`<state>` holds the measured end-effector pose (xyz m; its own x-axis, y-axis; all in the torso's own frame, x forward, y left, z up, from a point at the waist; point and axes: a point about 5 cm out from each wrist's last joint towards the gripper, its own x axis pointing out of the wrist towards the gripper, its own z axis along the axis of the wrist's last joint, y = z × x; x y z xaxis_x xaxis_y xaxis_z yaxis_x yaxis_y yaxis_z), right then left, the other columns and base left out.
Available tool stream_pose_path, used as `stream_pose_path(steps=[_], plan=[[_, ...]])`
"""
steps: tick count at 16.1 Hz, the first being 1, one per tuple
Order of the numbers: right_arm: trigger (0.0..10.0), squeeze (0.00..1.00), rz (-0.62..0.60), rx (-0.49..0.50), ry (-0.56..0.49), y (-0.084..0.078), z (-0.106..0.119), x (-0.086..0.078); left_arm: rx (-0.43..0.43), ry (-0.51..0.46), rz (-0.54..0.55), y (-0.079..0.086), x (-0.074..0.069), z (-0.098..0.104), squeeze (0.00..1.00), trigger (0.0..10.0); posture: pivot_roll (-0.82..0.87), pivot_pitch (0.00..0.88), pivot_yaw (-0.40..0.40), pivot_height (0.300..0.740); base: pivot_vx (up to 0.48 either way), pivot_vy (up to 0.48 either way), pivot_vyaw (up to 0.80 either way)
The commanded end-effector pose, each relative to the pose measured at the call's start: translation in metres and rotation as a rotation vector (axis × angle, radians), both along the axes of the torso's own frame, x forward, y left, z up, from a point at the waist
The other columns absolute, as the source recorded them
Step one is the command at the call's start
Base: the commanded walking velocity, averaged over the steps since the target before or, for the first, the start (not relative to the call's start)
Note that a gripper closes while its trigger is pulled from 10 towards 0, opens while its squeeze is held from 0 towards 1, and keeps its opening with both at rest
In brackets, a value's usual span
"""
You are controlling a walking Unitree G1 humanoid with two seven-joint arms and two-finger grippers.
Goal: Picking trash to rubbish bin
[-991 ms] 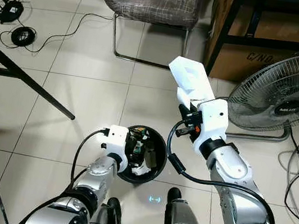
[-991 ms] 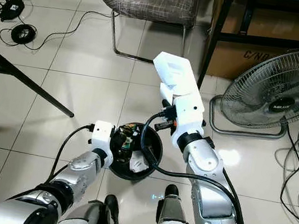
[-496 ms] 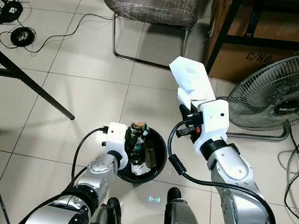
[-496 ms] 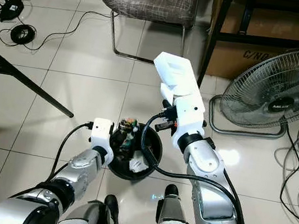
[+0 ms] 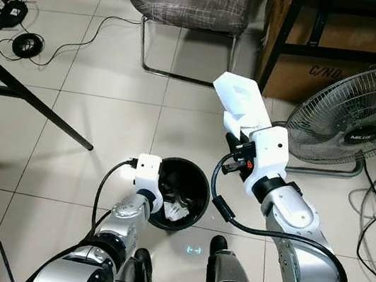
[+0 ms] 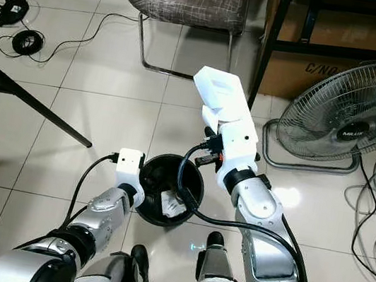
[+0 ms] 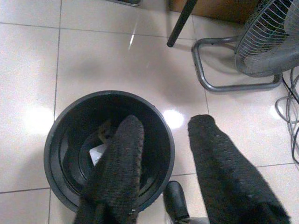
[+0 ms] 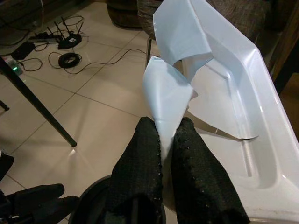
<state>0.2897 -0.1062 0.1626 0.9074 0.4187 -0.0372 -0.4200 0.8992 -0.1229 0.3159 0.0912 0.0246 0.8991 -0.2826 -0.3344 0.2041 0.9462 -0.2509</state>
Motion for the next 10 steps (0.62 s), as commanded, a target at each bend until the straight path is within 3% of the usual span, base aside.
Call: stream_pose_path(steps=[1,5,10], plan=[[10.0,0.0,0.022,0.002,0.014,0.004,-0.002,-0.005,-0.012,0.052,0.016,0.004,-0.011,-0.013,1.0,10.0,-0.26,0.364,0.108,0.74,0.0,0.0,0.0],[10.0,0.0,0.033,0.002,0.026,0.004,-0.006,-0.001,0.028,-0.005,0.022,0.02,-0.01,-0.01,1.0,10.0,-0.24,0.345,0.104,0.74,0.0,0.0,0.0],[10.0,0.0,0.011,0.006,0.146,-0.006,-0.037,0.015,0.133,-0.1,-0.03,0.053,-0.025,-0.013,1.0,10.0,-0.15,0.329,0.118,0.74,0.0,0.0,0.0]])
